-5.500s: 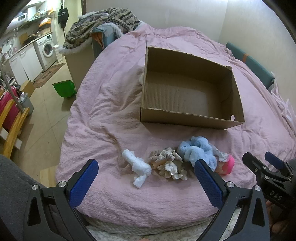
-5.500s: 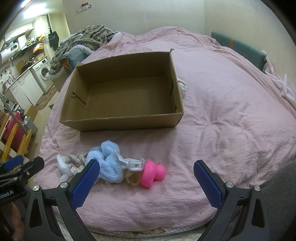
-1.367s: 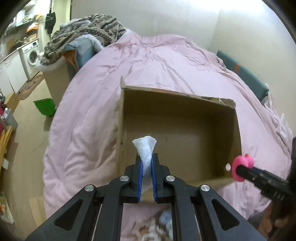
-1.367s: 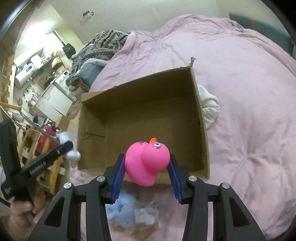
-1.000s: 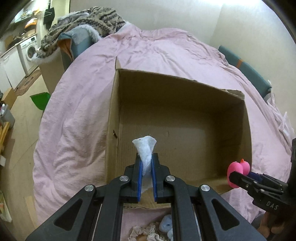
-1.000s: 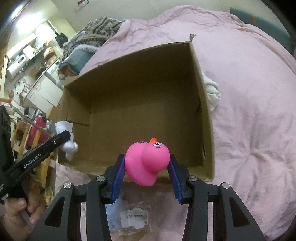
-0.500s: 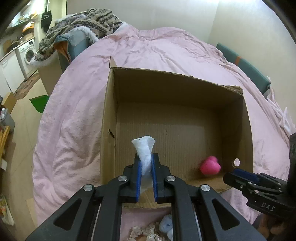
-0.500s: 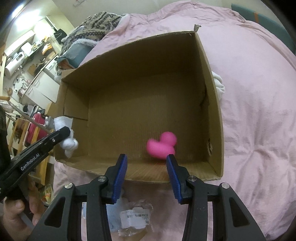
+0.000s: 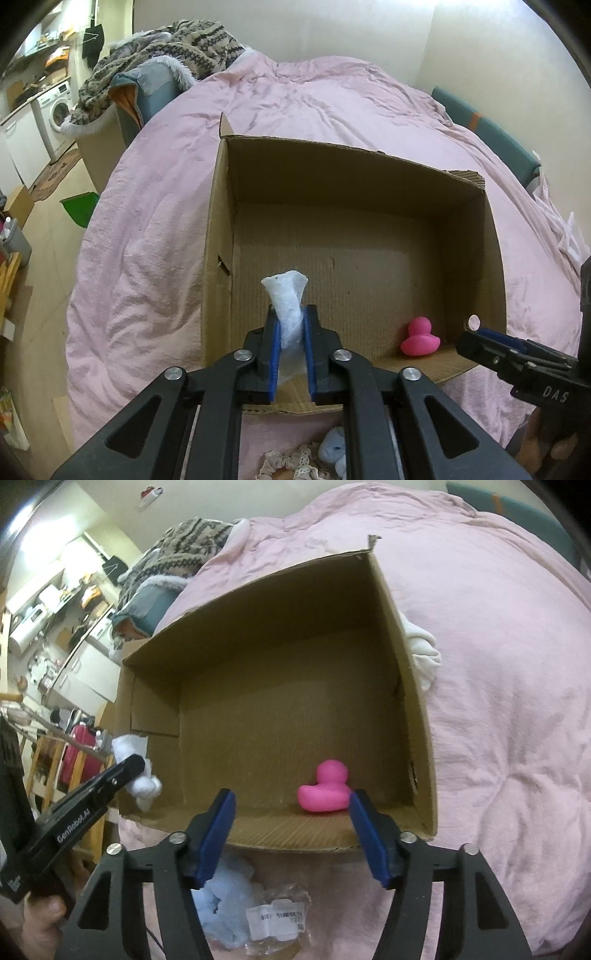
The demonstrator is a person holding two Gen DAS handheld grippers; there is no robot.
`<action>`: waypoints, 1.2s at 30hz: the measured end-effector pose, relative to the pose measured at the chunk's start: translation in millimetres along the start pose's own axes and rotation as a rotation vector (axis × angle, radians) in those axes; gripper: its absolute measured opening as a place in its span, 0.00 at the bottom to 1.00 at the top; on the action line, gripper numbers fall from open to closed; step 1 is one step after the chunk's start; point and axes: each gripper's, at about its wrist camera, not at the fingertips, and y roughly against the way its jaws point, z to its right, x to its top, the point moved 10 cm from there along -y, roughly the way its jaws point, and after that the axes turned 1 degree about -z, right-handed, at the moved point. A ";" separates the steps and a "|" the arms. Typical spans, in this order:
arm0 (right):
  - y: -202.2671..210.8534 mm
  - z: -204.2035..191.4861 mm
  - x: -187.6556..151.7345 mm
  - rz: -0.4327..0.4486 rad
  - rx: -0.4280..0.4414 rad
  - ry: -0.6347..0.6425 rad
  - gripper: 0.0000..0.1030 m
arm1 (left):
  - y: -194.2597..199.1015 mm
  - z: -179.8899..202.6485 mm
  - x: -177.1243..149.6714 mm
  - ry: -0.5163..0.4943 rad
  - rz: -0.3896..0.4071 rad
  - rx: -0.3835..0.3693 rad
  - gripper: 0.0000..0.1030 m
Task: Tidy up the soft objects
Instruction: 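Release the duck into the box with the right gripper while the left gripper drops the sock in, then withdraw both grippers from the box toward the remaining items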
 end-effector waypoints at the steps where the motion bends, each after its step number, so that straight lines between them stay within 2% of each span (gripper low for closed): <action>1: 0.3 1.6 0.0 -0.001 0.001 -0.006 0.67 | 0.0 -0.2 0.0 0.004 -0.001 -0.001 0.12; 4: -1.1 2.5 0.2 -0.008 0.001 -0.016 0.67 | -0.3 -1.6 0.2 0.015 -0.006 -0.001 0.13; 6: -1.2 1.5 -0.8 -0.008 -0.003 -0.012 0.67 | 0.1 -2.2 0.4 0.019 -0.008 -0.001 0.17; 9: -0.9 0.1 -1.3 -0.010 -0.004 -0.005 0.67 | 3.8 -1.3 1.8 0.026 -0.004 -0.009 0.33; 11: -1.3 0.1 -1.1 -0.012 -0.007 -0.004 0.67 | 8.4 -2.7 4.1 0.048 0.007 -0.019 0.54; 13: -1.1 -0.1 -0.9 -0.010 -0.008 -0.005 0.67 | 13.2 -4.8 7.4 0.070 0.028 -0.027 0.66; 14: -1.6 -0.7 -0.3 -0.008 -0.011 -0.005 0.67 | 15.5 -6.7 9.5 0.079 0.040 -0.021 0.69; 22: -1.0 -0.5 1.2 -0.006 -0.010 -0.023 0.67 | 17.1 -15.7 7.7 0.108 0.023 -0.001 0.69; 29: 9.1 -5.9 0.2 0.022 -0.024 0.012 0.67 | 33.3 -28.1 5.8 0.099 0.047 0.042 0.69; 36: 20.5 -7.8 -5.1 0.031 -0.024 0.021 0.67 | 56.8 -41.9 5.4 0.111 0.065 0.046 0.69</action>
